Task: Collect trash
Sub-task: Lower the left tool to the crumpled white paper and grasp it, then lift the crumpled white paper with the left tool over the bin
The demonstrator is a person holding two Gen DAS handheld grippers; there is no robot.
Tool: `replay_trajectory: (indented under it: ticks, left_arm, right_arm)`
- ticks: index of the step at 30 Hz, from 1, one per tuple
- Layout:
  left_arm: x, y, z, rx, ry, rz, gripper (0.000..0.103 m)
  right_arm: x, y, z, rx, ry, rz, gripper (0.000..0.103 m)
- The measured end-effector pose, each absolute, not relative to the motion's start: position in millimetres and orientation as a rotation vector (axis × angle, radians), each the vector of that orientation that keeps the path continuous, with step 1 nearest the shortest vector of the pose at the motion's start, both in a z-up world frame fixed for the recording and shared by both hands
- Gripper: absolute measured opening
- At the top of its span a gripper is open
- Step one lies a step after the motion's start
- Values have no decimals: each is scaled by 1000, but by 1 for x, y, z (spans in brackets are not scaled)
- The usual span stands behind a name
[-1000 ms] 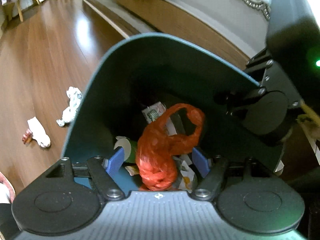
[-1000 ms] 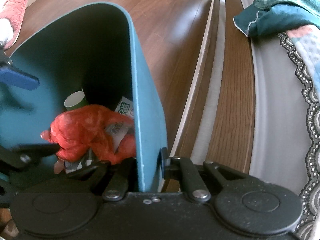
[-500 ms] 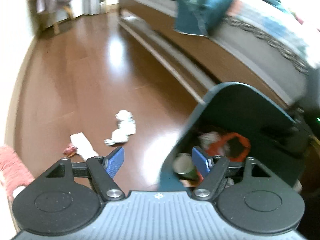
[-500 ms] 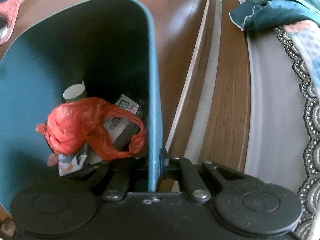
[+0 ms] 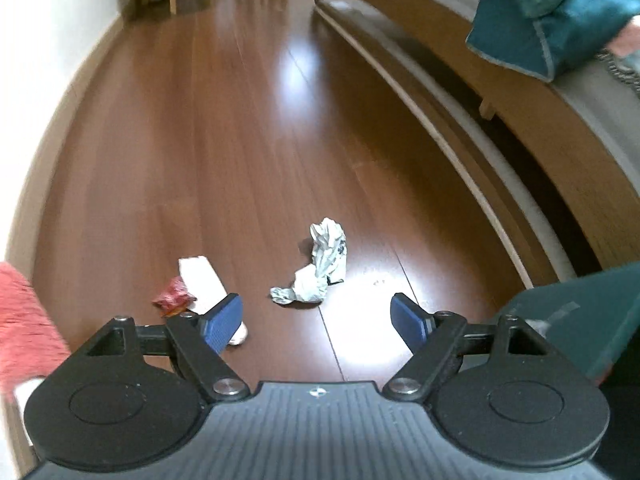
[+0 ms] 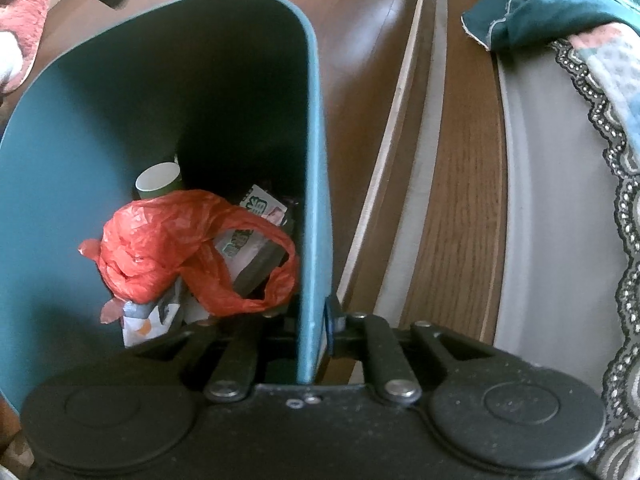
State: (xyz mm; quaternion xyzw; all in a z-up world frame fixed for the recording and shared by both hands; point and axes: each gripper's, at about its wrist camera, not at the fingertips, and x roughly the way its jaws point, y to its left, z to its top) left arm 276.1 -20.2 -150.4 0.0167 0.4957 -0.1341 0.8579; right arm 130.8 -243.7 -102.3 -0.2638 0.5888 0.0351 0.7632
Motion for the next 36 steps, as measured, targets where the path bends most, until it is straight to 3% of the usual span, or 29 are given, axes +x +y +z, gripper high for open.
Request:
replay_trajectory:
  ticks: [14, 22, 23, 26, 36]
  left_arm:
    - [374, -61, -295, 27, 1255, -231, 81]
    - [387, -78, -332, 58, 1287, -229, 79]
    - [387, -79, -335, 61, 1293, -228, 73]
    - [389, -78, -345, 76, 1332, -224, 44]
    - [370, -57, -322, 40, 1285, -184, 40]
  right_arm:
    - [149, -258, -100, -496, 1297, 116, 11]
    - [144, -253, -97, -504, 1310, 109, 11]
    - [144, -253, -97, -505, 1313, 108, 11]
    - [148, -251, -98, -501, 1317, 103, 11]
    - [148, -253, -99, -500, 1321, 99, 10]
